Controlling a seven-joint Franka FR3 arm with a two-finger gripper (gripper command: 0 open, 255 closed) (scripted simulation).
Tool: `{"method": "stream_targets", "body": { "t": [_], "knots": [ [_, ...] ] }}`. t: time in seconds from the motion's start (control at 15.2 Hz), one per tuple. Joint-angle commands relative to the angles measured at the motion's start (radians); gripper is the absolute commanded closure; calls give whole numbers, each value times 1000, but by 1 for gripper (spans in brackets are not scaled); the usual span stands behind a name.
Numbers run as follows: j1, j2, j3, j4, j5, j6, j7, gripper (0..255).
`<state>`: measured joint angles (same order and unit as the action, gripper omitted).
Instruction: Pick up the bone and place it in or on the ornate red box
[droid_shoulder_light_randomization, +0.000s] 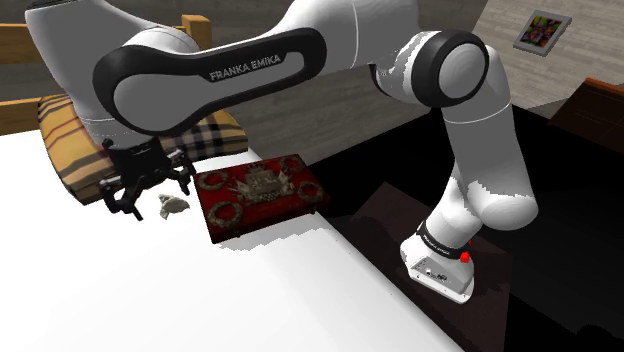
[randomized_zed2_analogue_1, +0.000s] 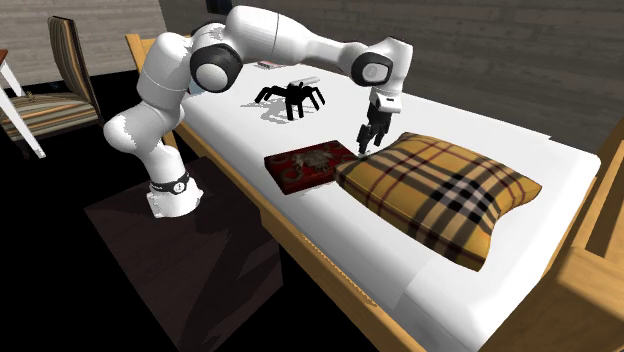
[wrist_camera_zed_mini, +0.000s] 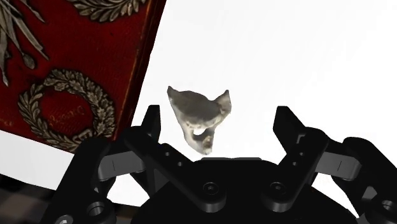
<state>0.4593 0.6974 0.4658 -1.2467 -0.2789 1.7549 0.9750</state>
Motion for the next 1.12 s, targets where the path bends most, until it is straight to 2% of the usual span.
{"method": "stream_targets", "body": {
  "t": [0.0, 0.53, 0.59, 1.06],
  "knots": [
    [-1, 4, -1, -23, -2, 26, 5, 0],
    [-2, 4, -1, -30, -3, 33, 6, 0],
    [-2, 4, -1, -30, -3, 33, 6, 255],
    [-2, 4, -1, -30, -3, 33, 6, 255]
  ]
}}
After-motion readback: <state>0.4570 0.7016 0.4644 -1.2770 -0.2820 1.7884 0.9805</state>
